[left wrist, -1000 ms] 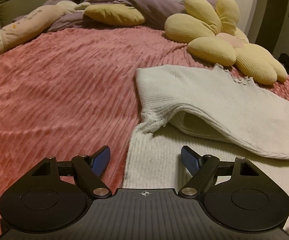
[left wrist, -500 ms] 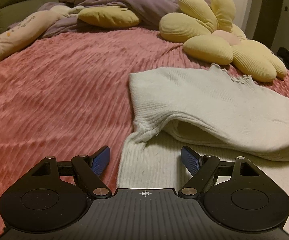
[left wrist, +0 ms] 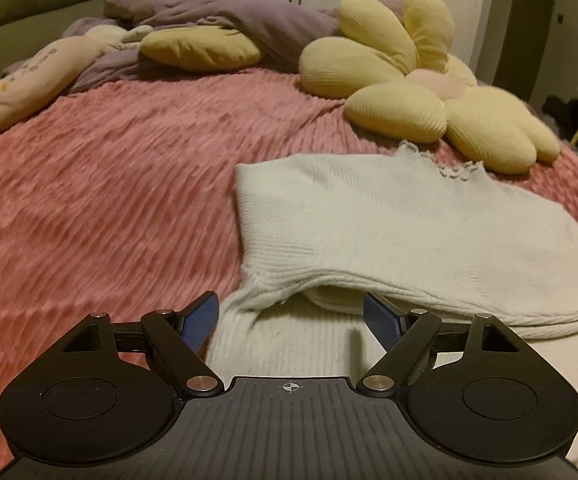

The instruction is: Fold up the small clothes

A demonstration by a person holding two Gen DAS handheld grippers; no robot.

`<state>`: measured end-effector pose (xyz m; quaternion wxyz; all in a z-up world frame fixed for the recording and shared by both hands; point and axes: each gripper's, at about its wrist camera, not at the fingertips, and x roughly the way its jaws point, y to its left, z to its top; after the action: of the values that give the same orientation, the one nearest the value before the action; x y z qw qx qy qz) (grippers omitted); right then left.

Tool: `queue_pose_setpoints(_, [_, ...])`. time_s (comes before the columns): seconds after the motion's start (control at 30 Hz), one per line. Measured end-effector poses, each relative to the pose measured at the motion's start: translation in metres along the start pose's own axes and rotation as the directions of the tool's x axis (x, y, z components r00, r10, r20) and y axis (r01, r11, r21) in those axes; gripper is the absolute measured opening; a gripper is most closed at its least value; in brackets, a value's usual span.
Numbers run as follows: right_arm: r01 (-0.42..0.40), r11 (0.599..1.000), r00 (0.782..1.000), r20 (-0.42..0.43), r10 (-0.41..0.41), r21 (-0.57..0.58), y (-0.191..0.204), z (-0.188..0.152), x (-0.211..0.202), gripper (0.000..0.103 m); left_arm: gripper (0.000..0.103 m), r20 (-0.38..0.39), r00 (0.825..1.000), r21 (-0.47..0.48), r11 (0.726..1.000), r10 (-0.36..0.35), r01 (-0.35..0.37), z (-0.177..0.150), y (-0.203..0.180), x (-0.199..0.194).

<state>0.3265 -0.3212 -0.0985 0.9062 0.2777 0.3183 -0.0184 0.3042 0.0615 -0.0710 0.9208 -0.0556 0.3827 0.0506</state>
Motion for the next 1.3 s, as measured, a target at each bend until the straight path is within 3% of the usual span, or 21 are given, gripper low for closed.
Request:
queue_pose_setpoints(0.03, [0.014, 0.999, 1.0, -0.011, -0.015, -0.029, 0.005, 0.0, 0.003, 0.006, 0.085, -0.002, 1.0, 0.004, 1.0, 0.007, -0.007, 0.001, -0.003, 0.004])
queue_pose_setpoints(0.13, [0.043, 0.988, 0.999, 0.004, -0.043, -0.147, 0.018, -0.003, 0.005, 0.005, 0.085, -0.013, 0.999, 0.011, 0.999, 0.032, -0.032, 0.002, -0.005, 0.014])
queue_pose_setpoints(0.23, [0.13, 0.957, 0.991, 0.058, -0.119, -0.26, 0.028, -0.006, 0.001, 0.005, 0.085, -0.033, 0.999, -0.011, 0.999, 0.037, -0.038, 0.001, -0.001, 0.022])
queue_pose_setpoints(0.3, [0.184, 0.944, 0.983, 0.074, -0.17, -0.275, 0.026, -0.006, 0.001, 0.005, 0.085, -0.041, 0.999, -0.027, 0.999, 0.032, -0.033, 0.001, 0.003, 0.026])
queue_pose_setpoints(0.47, [0.203, 0.923, 0.979, 0.062, -0.193, -0.327, 0.026, -0.009, 0.006, 0.005, 0.087, -0.058, 0.997, -0.021, 0.999, 0.044, -0.046, 0.0, 0.009, 0.027])
queue_pose_setpoints(0.57, [0.21, 0.903, 0.977, 0.045, -0.209, -0.374, 0.027, -0.009, 0.011, 0.005, 0.086, -0.08, 0.993, 0.004, 0.996, 0.091, -0.091, -0.002, 0.01, 0.018])
queue_pose_setpoints(0.6, [0.221, 0.892, 0.974, 0.043, -0.222, -0.395, 0.03, -0.008, 0.01, 0.006, 0.086, -0.08, 0.992, 0.016, 0.995, 0.101, -0.1, -0.003, 0.01, 0.014])
queue_pose_setpoints(0.63, [0.244, 0.88, 0.968, 0.052, -0.244, -0.408, 0.035, -0.008, 0.008, 0.011, 0.086, -0.073, 0.99, 0.039, 0.992, 0.122, -0.119, -0.005, 0.009, 0.008])
queue_pose_setpoints(0.67, [0.281, 0.87, 0.959, 0.076, -0.274, -0.406, 0.039, -0.007, 0.0, 0.024, 0.086, -0.063, 0.988, 0.066, 0.988, 0.142, -0.138, -0.007, 0.007, 0.002])
queue_pose_setpoints(0.7, [0.304, 0.869, 0.952, 0.094, -0.291, -0.391, 0.041, -0.007, -0.008, 0.025, 0.086, -0.054, 0.986, 0.095, 0.984, 0.156, -0.151, -0.01, 0.004, -0.004])
queue_pose_setpoints(0.73, [0.299, 0.881, 0.954, 0.097, -0.284, -0.367, 0.042, -0.008, -0.019, 0.026, 0.087, -0.051, 0.986, 0.128, 0.98, 0.157, -0.15, -0.014, 0.002, -0.011])
queue_pose_setpoints(0.8, [0.209, 0.919, 0.977, 0.039, -0.208, -0.333, 0.039, -0.015, -0.042, 0.026, 0.089, -0.056, 0.989, 0.156, 0.98, 0.135, -0.125, -0.021, 0.0, -0.023])
queue_pose_setpoints(0.9, [0.108, 0.94, 0.99, -0.047, -0.13, -0.324, 0.033, -0.037, -0.079, 0.03, 0.092, -0.076, 0.99, 0.155, 0.982, 0.122, -0.11, -0.033, 0.001, -0.043])
queue_pose_setpoints(1.1, [0.073, 0.934, 0.982, -0.139, -0.129, -0.349, 0.011, -0.084, -0.156, 0.038, 0.094, -0.12, 0.989, 0.134, 0.989, 0.083, -0.066, -0.066, 0.012, -0.089])
queue_pose_setpoints(1.3, [0.07, 0.969, 0.965, -0.231, -0.126, -0.237, -0.03, -0.119, -0.214, 0.045, 0.096, -0.203, 0.979, 0.12, 0.993, 0.013, 0.011, -0.126, 0.041, -0.138])
